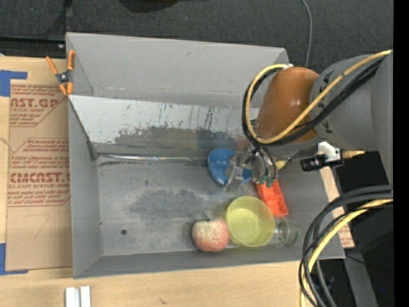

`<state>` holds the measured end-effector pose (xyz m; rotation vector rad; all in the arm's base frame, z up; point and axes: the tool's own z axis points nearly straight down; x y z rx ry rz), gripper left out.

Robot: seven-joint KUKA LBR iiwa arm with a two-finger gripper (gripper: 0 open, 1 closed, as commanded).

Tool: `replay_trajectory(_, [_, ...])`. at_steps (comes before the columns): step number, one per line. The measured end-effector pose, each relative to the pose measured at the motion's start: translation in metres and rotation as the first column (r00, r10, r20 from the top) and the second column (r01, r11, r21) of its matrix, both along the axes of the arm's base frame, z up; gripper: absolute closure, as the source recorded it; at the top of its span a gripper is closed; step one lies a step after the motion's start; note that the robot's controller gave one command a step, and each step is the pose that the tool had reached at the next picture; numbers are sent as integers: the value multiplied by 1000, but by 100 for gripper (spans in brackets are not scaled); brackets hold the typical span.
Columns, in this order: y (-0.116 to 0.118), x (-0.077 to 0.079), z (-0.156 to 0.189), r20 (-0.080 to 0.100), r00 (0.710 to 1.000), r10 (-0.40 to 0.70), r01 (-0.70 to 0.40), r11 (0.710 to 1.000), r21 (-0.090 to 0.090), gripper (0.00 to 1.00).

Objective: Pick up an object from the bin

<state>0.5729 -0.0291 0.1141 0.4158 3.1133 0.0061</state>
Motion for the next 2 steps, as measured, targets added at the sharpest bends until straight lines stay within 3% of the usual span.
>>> replay_trajectory(2, [-1, -1, 27, -4, 1000, 0, 0, 1000, -1, 100])
